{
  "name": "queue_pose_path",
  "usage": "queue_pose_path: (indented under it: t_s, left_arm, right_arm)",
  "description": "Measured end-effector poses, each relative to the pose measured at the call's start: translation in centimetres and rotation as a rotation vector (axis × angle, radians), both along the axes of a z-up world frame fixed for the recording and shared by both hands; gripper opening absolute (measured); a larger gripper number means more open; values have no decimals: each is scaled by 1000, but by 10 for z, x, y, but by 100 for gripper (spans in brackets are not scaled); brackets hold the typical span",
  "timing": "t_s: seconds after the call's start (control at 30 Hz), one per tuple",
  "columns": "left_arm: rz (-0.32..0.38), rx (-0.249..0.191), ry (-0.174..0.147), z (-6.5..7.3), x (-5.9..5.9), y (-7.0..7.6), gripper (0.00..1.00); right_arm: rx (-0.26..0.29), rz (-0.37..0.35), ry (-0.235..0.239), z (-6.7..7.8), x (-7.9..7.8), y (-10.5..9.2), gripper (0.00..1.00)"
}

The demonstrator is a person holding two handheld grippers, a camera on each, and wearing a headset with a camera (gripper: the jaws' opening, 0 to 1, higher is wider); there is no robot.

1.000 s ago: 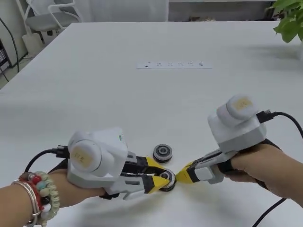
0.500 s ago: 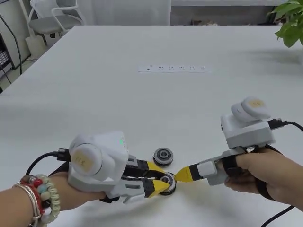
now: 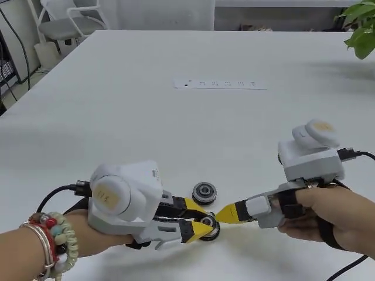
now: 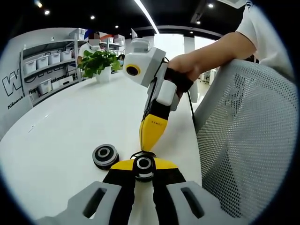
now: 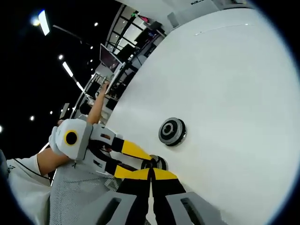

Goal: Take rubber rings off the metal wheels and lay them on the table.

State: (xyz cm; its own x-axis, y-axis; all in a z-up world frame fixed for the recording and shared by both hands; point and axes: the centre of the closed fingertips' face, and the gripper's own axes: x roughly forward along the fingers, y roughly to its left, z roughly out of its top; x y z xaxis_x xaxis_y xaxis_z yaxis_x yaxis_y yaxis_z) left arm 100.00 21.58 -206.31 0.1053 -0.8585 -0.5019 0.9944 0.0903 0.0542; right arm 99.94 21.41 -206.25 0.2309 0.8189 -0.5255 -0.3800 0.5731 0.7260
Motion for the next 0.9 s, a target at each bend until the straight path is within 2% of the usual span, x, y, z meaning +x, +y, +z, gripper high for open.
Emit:
queue_pose_path:
  t_s: [0.33,0.4,0.43,0.47,0.5,0.53,0.57,0.63,0.77,0.9]
  left_arm:
    - [-4,-3,1,0,0,-1,9]
    - [-4,-4,2,0,0,-1,9]
    - [-4,-5,2,0,0,-1,9]
    - [-2,-5,2,0,0,-1,9]
    - [-1,-6,2,0,0,-1,9]
    - [-1,-6,2,0,0,-1,9]
    - [-1,-6,2,0,1,-1,9]
    - [2,-7,5,0,1,-1,9]
    - [7,-9,8,0,0,-1,9]
    - [11,0,10,0,0,-1,9]
  right_arm:
    - [13,7,-4,4,-3,3,0]
    - [37,10,-5,7,-3,7,0]
    - [86,0,-15,15,-1,12,0]
    - [84,9,-4,16,-3,11,0]
    - [70,20,0,15,-4,12,0]
    - [19,29,-53,10,-1,8,0]
    - [41,24,-26,12,-3,10,0]
    - [49,6,-19,14,-2,9,0]
    - [-80,30,-41,-2,-4,-3,0]
    - [-79,47,-32,-4,-6,3,0]
